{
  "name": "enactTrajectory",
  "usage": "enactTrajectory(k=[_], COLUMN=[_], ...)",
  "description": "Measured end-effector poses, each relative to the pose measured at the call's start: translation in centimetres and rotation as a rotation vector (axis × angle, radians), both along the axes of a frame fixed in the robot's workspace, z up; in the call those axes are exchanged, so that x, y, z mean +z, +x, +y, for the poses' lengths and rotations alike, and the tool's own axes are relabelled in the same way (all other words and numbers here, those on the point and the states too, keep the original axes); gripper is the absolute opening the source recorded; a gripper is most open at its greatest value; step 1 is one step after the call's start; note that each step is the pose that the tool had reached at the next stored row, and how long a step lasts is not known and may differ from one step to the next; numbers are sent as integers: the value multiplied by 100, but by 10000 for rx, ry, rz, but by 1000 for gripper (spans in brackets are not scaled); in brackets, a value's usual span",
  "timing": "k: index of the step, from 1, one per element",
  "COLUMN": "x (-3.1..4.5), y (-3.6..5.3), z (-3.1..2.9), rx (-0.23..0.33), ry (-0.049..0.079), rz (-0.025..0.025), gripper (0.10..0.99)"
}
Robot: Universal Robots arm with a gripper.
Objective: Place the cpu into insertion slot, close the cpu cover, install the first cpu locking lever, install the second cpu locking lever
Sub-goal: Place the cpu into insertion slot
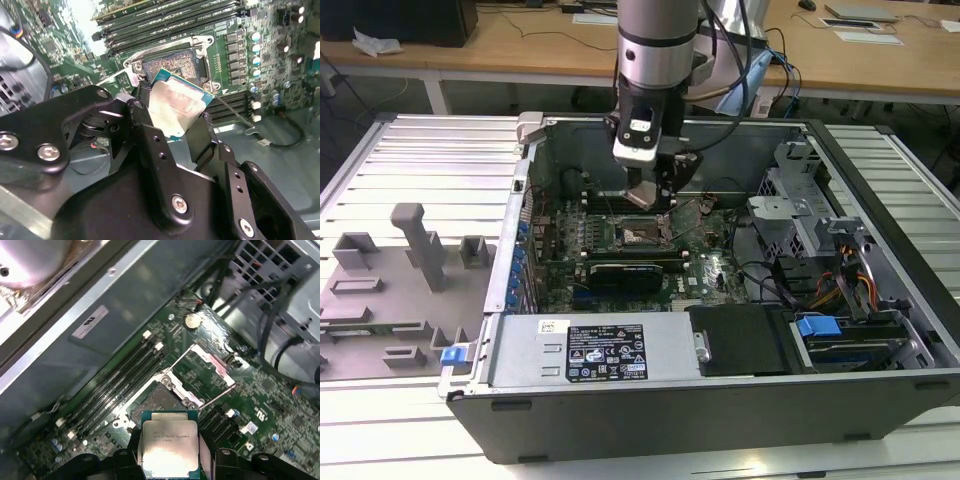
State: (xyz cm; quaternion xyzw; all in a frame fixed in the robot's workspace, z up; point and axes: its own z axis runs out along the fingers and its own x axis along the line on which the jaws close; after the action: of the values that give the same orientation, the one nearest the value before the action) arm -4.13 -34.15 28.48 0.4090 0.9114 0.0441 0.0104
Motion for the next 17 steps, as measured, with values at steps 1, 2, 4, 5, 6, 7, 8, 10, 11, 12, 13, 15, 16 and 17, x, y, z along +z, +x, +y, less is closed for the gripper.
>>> enactTrajectory(k=[1, 2, 4, 5, 6, 7, 8, 10, 11, 12, 13, 15, 16, 17], x=[-4, -6, -11, -13, -18, -21, -24, -30, -35, -39, -43, -50, -53, -56], y=[0, 0, 0, 0, 0, 0, 0, 0, 0, 0, 0, 0, 0, 0], z=[0, 0, 0, 0, 0, 0, 0, 0, 0, 0, 0, 0, 0, 0], rx=[-281, -452, -820, -986, -1300, -1560, -1798, -2239, -2614, -2908, -3197, -3754, -3932, -4161], ry=[0, 0, 0, 0, 1, 0, 0, 0, 0, 0, 0, 1, 0, 0], rz=[0, 0, 1, 0, 0, 0, 0, 0, 0, 0, 0, 0, 0, 0], gripper=[537, 537, 537, 537, 537, 537, 537, 537, 537, 537, 537, 537, 537, 537])
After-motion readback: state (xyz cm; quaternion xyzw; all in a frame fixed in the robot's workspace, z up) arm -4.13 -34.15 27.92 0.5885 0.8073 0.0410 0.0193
